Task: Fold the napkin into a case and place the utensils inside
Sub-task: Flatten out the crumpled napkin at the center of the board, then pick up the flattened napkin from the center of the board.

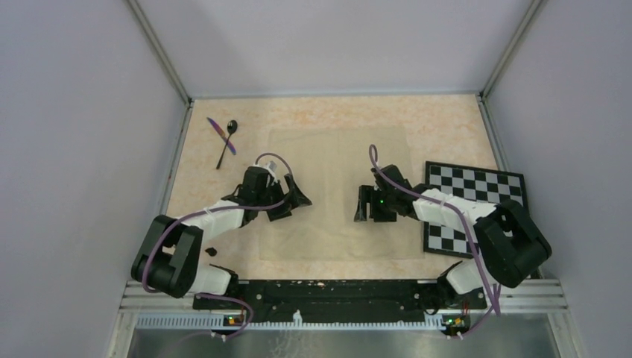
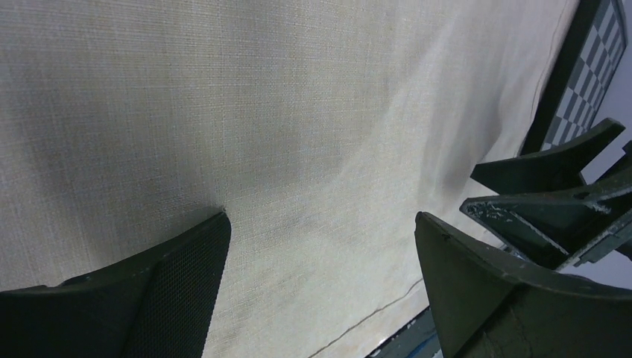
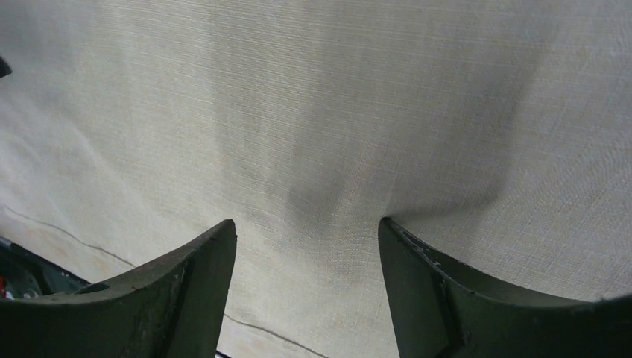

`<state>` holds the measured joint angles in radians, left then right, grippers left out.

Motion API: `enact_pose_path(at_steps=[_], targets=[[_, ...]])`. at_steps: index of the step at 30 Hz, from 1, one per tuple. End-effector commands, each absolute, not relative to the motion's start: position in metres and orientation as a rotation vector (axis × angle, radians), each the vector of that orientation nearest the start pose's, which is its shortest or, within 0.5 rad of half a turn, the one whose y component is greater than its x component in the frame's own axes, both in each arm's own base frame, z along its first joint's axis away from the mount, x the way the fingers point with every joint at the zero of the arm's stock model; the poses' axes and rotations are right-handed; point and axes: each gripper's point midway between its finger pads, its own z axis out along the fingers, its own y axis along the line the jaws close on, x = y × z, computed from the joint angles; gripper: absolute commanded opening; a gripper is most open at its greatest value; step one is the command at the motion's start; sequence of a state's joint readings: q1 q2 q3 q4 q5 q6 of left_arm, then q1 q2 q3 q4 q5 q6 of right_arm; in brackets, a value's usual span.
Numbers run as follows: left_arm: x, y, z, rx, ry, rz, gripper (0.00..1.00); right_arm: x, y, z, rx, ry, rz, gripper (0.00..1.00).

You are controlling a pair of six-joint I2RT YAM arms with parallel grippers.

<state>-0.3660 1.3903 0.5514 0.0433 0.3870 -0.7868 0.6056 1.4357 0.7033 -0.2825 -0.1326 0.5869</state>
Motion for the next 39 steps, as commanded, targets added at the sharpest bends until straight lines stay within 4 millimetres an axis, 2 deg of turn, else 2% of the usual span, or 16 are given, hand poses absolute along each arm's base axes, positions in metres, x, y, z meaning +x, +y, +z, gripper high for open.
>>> enact_pose_path(at_steps=[1,4,8,10,12,14,19,20,22,23,27,33,39], targets=[[0.252,-0.152,0.012,-0.411,2.578,-0.677,0.99,0.229,0.237,0.02,-0.117,2.674,0.619,0.7],[0.248,-0.137,0.007,-0.419,2.6,-0.589,0.99,0.229,0.241,0.024,-0.168,2.668,0.589,0.7],[0.25,-0.144,0.032,-0.358,2.54,-0.659,0.99,0.23,0.228,0.053,-0.218,2.623,0.498,0.7],[0.253,-0.146,0.049,-0.321,2.494,-0.684,0.99,0.232,0.203,0.065,-0.121,2.611,0.347,0.75],[0.258,-0.145,0.07,-0.293,2.449,-0.68,0.99,0.227,0.167,0.076,0.069,2.613,0.146,0.9],[0.26,-0.145,0.087,-0.274,2.425,-0.682,0.99,0.214,0.15,0.083,0.12,2.621,0.096,0.92],[0.258,-0.163,0.125,-0.21,2.348,-0.837,0.99,0.167,0.129,0.085,0.273,2.765,0.105,0.92],[0.258,-0.166,0.13,-0.199,2.333,-0.865,0.99,0.158,0.126,0.082,0.326,2.801,0.12,0.89],[0.257,-0.169,0.136,-0.177,2.305,-0.893,0.99,0.141,0.126,0.075,0.445,2.842,0.189,0.7],[0.258,-0.168,0.135,-0.166,2.296,-0.888,0.99,0.135,0.124,0.072,0.505,2.838,0.215,0.65],[0.261,-0.16,0.126,-0.149,2.305,-0.809,0.99,0.113,0.113,0.053,0.764,2.838,0.248,0.55],[0.256,-0.167,0.132,-0.092,2.279,-0.874,0.99,0.111,0.103,0.046,0.864,2.813,0.187,0.51],[0.253,-0.169,0.131,-0.082,2.269,-0.9,0.99,0.113,0.104,0.035,0.876,2.841,0.147,0.48]])
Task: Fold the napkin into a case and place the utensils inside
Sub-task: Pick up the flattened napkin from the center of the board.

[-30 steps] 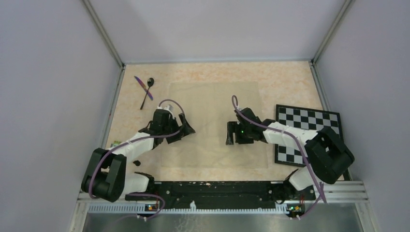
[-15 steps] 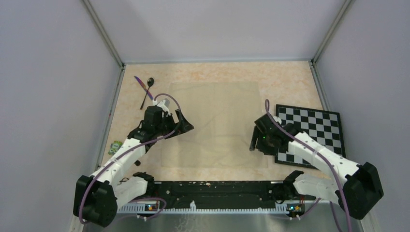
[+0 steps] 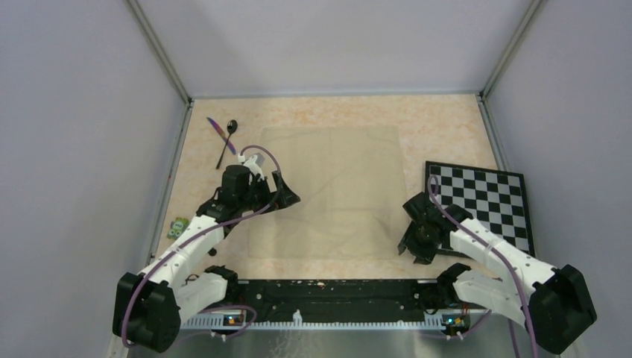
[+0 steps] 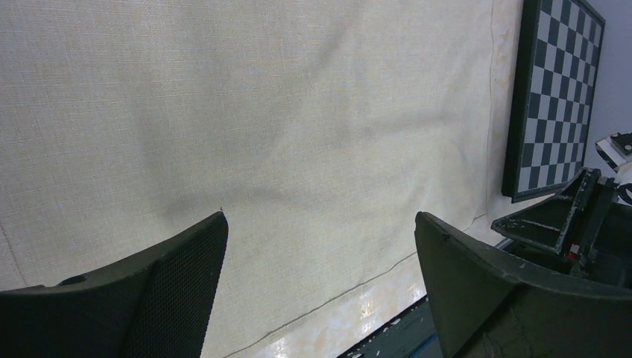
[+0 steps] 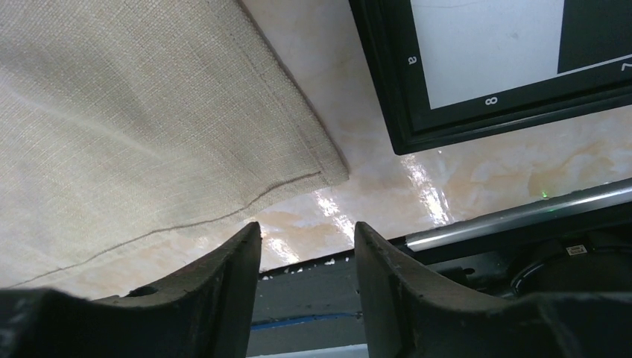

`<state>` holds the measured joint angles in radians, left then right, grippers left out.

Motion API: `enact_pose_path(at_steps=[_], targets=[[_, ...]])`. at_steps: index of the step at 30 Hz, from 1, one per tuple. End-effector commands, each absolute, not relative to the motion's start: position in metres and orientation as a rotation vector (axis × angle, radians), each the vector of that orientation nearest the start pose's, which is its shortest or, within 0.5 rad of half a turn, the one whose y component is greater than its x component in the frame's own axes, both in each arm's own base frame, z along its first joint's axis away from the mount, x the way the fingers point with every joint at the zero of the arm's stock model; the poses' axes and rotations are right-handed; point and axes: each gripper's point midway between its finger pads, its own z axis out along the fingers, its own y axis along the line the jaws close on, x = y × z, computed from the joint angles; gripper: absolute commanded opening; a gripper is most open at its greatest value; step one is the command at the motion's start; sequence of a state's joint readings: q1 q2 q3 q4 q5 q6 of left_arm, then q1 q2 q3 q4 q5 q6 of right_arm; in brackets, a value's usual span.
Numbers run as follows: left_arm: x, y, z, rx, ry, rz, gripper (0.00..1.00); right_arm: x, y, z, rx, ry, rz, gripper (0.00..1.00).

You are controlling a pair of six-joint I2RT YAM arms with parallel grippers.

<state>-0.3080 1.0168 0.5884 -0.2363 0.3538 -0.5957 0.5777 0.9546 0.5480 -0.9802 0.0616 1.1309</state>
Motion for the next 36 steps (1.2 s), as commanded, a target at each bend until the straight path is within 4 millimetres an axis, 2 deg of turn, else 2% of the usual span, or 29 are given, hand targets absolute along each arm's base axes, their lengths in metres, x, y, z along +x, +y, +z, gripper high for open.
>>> enact_pose_path(at_steps=[1,9,21,23,27,29,32,36], targets=[[0.253,-0.169,0.131,-0.08,2.269,-0.896,0.99,0.115,0.105,0.034,0.871,2.844,0.141,0.47],[0.251,-0.168,0.134,-0.073,2.264,-0.892,0.99,0.127,0.102,0.026,0.821,2.87,0.063,0.41],[0.252,-0.168,0.147,-0.067,2.256,-0.895,0.99,0.13,0.094,0.005,0.772,2.904,-0.015,0.36],[0.251,-0.167,0.147,-0.076,2.26,-0.887,0.99,0.129,0.095,0.002,0.76,2.909,-0.011,0.32],[0.248,-0.165,0.149,-0.112,2.279,-0.882,0.99,0.134,0.101,0.003,0.725,2.9,0.054,0.17],[0.246,-0.163,0.147,-0.149,2.307,-0.872,0.99,0.138,0.102,0.007,0.71,2.884,0.065,0.0],[0.242,-0.154,0.136,-0.269,2.371,-0.819,0.99,0.144,0.105,0.014,0.677,2.86,0.103,0.0],[0.23,-0.132,0.104,-0.554,2.523,-0.645,0.99,0.147,0.101,0.019,0.703,2.819,0.093,0.0]])
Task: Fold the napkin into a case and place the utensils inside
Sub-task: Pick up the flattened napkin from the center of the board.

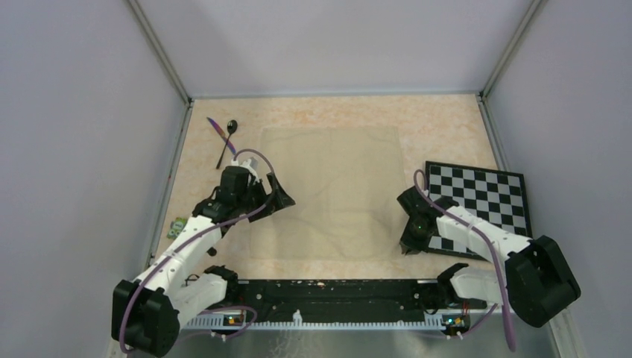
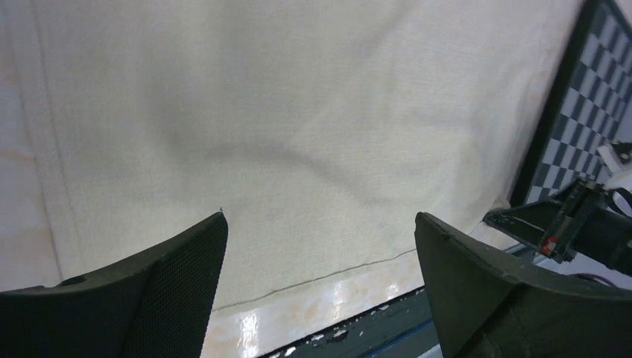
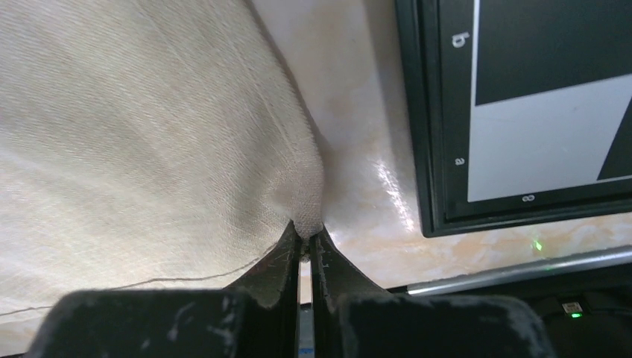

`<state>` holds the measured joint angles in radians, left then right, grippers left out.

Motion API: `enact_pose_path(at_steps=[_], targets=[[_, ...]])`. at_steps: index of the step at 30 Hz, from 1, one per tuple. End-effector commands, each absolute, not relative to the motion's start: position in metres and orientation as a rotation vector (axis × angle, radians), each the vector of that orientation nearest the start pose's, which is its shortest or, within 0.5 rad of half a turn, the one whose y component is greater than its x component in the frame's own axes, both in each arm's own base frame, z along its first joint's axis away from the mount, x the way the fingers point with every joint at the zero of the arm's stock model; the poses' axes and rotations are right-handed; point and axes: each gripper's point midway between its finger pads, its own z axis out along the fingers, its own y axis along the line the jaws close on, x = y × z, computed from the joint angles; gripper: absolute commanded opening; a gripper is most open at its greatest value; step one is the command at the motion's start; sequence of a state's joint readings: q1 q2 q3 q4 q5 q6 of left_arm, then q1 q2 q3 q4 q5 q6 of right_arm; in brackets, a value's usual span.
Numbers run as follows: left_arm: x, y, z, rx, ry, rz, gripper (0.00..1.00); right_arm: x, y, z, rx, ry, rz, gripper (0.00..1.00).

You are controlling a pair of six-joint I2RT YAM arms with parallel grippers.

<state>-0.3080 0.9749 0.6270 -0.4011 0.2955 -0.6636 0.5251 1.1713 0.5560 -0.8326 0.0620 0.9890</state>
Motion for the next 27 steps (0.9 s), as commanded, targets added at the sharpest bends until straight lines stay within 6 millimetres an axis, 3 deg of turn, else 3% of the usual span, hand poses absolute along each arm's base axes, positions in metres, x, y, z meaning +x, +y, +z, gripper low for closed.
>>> enact_pose_path(at_steps=[1,5,9,15,18,22,27], targets=[[0.224,-0.127,0.096,-0.635,2.574,-0.59,0.99,0.147,0.098,0.02,0.715,2.809,0.079,0.0],[0.192,-0.102,0.073,-0.918,2.73,-0.323,0.96,0.155,0.103,0.024,0.7,2.753,0.157,0.0],[0.169,-0.075,0.058,-1.185,2.683,-0.097,0.89,0.162,0.108,0.03,0.66,2.703,0.235,0.0],[0.139,-0.053,0.036,-1.449,2.553,0.034,0.62,0.162,0.111,0.031,0.621,2.688,0.284,0.0],[0.142,-0.051,0.036,-1.471,2.492,0.009,0.51,0.16,0.114,0.03,0.583,2.703,0.309,0.0],[0.138,-0.049,0.033,-1.547,2.48,0.055,0.49,0.162,0.114,0.032,0.562,2.691,0.309,0.0],[0.126,-0.064,0.017,-1.667,2.53,0.015,0.48,0.166,0.113,0.038,0.559,2.674,0.302,0.0]])
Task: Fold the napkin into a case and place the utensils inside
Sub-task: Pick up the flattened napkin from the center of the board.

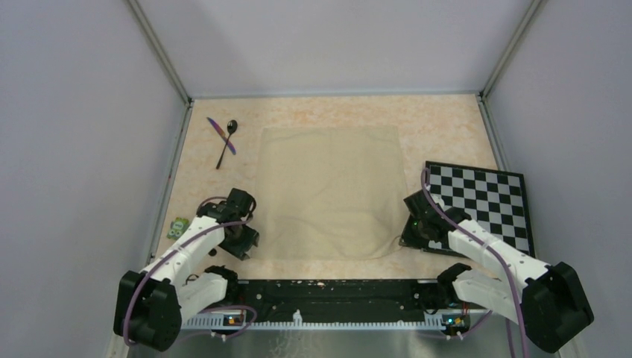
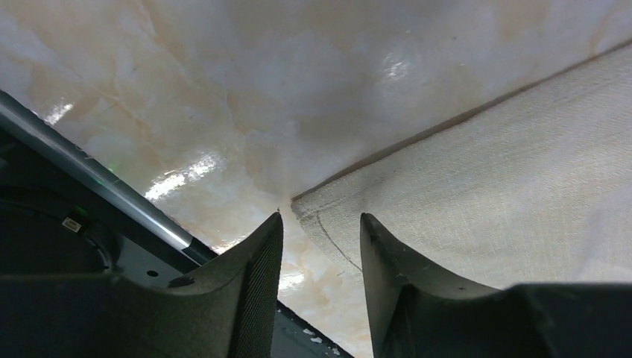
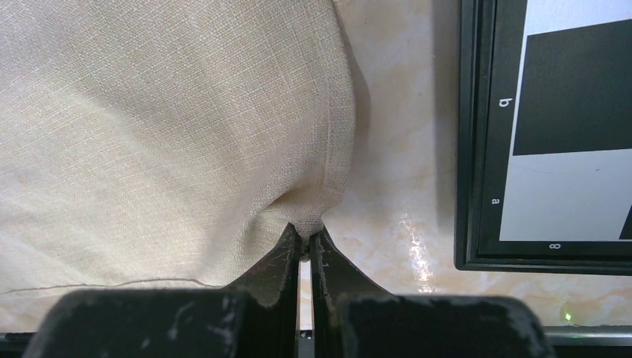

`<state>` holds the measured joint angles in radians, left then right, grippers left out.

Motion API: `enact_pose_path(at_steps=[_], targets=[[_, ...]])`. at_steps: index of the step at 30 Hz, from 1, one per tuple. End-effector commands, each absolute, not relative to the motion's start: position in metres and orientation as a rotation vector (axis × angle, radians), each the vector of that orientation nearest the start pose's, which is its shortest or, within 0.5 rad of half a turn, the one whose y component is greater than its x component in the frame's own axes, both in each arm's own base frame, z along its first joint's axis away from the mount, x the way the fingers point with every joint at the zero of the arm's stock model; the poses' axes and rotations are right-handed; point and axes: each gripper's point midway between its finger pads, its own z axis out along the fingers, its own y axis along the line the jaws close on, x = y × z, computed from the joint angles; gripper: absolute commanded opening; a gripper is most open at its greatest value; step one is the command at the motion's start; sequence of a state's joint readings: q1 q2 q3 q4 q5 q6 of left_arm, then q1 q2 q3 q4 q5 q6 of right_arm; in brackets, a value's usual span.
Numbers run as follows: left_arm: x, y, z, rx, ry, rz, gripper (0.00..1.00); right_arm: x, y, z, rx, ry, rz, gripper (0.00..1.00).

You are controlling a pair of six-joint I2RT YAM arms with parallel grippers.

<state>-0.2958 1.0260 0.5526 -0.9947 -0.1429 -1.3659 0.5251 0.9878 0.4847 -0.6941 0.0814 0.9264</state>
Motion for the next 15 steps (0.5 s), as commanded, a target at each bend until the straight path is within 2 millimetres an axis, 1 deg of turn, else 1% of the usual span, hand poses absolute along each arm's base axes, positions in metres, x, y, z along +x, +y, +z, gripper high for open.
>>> enact_pose_path(at_steps=[1,3,6,8,10,12,14,15], targets=[[0.126,-0.067,0.015,-1.679,2.527,-0.014,0.48,0.166,0.113,0.037,0.561,2.673,0.299,0.0],[0.127,-0.068,0.013,-1.676,2.52,-0.043,0.48,0.167,0.113,0.038,0.564,2.672,0.3,0.0],[0.125,-0.069,0.01,-1.678,2.534,-0.033,0.53,0.167,0.111,0.04,0.578,2.668,0.282,0.0],[0.119,-0.068,0.006,-1.686,2.569,0.013,0.56,0.167,0.109,0.041,0.59,2.663,0.27,0.0],[0.118,-0.065,0.0,-1.669,2.589,0.068,0.56,0.167,0.109,0.043,0.598,2.656,0.273,0.0],[0.122,-0.062,-0.003,-1.648,2.593,0.102,0.56,0.167,0.107,0.044,0.61,2.65,0.27,0.0],[0.124,-0.06,-0.006,-1.631,2.594,0.126,0.55,0.166,0.106,0.045,0.623,2.645,0.269,0.0],[0.125,-0.058,-0.007,-1.626,2.589,0.14,0.53,0.166,0.106,0.046,0.628,2.64,0.273,0.0]])
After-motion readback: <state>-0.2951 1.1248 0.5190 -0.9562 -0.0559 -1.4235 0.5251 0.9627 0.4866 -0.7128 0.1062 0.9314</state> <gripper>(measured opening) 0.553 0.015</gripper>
